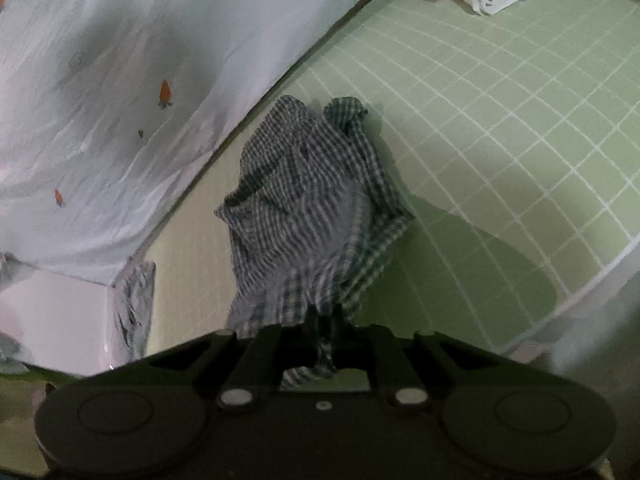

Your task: Fold clothes

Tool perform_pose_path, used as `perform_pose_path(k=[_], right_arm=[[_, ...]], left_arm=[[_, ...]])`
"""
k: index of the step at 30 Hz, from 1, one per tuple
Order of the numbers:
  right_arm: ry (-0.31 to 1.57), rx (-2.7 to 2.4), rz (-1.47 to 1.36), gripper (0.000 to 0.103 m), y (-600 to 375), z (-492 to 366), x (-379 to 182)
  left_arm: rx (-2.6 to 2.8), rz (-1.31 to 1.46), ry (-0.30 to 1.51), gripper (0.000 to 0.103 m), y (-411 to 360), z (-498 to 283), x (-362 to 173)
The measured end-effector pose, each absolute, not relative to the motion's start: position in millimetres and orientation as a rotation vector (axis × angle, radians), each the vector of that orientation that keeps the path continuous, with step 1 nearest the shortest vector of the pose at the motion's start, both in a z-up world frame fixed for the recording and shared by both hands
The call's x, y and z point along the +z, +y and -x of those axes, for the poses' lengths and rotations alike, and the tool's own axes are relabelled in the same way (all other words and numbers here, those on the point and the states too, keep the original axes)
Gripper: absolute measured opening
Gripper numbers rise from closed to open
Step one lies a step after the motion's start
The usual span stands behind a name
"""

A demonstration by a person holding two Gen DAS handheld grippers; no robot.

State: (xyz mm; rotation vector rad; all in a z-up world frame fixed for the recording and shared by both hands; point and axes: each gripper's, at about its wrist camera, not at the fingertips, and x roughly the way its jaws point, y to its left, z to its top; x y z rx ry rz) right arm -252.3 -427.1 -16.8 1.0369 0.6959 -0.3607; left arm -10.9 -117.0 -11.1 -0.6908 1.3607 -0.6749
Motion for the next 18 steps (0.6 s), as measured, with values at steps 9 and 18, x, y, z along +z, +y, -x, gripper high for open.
perform_pose_path(k=[9, 18], right_arm=[[0.539, -0.323, -1.090, 0.005, -462, 213, 7], [0.501, -0.313, -1.032, 0.005, -501, 133, 21]], left_arm=[[-0.697, 0.706, 1.281, 0.008, -150, -37, 20], [-0.680, 0.791, 1.233, 0.008, -193, -115, 28]])
